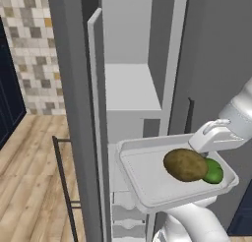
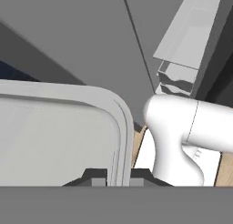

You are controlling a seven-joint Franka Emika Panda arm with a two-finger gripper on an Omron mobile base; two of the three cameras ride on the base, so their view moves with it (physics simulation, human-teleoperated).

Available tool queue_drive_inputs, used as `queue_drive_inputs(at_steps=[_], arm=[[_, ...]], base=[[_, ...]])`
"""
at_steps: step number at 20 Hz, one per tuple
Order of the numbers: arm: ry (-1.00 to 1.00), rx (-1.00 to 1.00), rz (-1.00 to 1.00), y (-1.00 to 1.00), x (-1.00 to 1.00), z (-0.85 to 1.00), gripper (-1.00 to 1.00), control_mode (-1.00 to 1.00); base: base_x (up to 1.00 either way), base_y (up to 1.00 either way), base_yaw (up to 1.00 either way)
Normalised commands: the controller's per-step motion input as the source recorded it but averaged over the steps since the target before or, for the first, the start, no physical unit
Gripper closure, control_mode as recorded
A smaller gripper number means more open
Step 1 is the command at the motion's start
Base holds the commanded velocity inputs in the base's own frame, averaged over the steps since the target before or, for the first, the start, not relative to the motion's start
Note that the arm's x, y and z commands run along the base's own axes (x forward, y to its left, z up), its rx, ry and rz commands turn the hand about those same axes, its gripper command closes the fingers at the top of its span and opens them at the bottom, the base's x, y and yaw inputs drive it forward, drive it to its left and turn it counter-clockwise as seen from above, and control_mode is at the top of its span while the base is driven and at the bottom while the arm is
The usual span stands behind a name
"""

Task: Take the avocado and potato out of the freezer and place them in the tupperware container on the counter. Then put the tupperware containing the vegetables back in the freezer.

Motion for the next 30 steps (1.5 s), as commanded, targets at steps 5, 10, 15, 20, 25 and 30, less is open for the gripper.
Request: queue_drive_inputs(at_steps=[5,10,15,20,25,30], arm=[[0.0,0.0,0.0,0.0,0.0,0.0,1.0,1.0],[0.0,0.0,0.0,0.0,0.0,0.0,1.0,1.0],[0.0,0.0,0.0,0.0,0.0,0.0,1.0,1.0],[0.0,0.0,0.0,0.0,0.0,0.0,1.0,1.0],[0.08,0.11,-0.05,0.03,0.0,0.0,1.0,-1.0],[0.14,0.29,-0.09,-0.23,-0.21,0.04,1.0,-1.0]], base=[[0.45,0.33,0.03],[0.42,0.46,-0.12],[0.37,0.84,-0.21],[0.45,0.63,-0.25],[0.09,0.28,-0.14],[0.0,0.0,0.0]])
